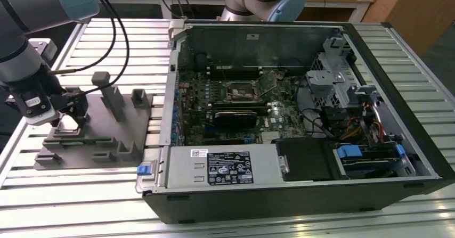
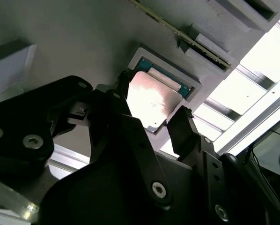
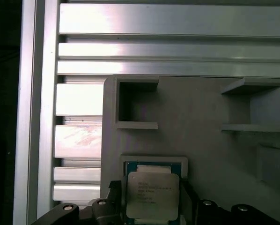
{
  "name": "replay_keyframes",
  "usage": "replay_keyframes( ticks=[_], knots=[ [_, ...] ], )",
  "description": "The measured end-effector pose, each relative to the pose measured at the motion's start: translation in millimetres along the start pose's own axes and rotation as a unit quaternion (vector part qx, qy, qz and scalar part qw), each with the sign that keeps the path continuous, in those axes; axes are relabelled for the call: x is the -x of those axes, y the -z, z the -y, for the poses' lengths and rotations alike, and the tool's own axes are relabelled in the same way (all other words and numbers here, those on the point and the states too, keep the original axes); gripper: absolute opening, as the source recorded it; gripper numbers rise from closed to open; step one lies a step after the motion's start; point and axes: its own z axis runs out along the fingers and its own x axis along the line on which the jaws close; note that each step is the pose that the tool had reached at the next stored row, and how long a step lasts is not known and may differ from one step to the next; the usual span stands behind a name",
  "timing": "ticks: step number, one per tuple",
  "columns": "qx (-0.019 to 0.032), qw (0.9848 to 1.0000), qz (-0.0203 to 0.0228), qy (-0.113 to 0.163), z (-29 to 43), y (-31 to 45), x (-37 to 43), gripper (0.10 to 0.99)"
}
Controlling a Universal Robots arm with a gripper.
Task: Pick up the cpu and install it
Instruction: 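Pick up the cpu and move it towards the insertion slot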
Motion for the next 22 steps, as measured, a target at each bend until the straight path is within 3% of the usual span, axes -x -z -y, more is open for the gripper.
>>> replay_keyframes(
  ticks=[2, 3, 14, 22],
  knots=[
    [-0.0001, 1.0000, -0.0002, 0.000, 0.0, -0.3, 0.0, 0.596],
    [-0.0001, 1.0000, -0.0002, 0.000, 0.0, -0.3, 0.0, 0.537],
    [0.0001, 1.0000, 0.0001, 0.000, -0.1, 0.2, 0.0, 0.537],
    [0.0000, 1.0000, 0.0000, 0.000, -0.6, 10.6, -0.1, 0.537]
  ],
)
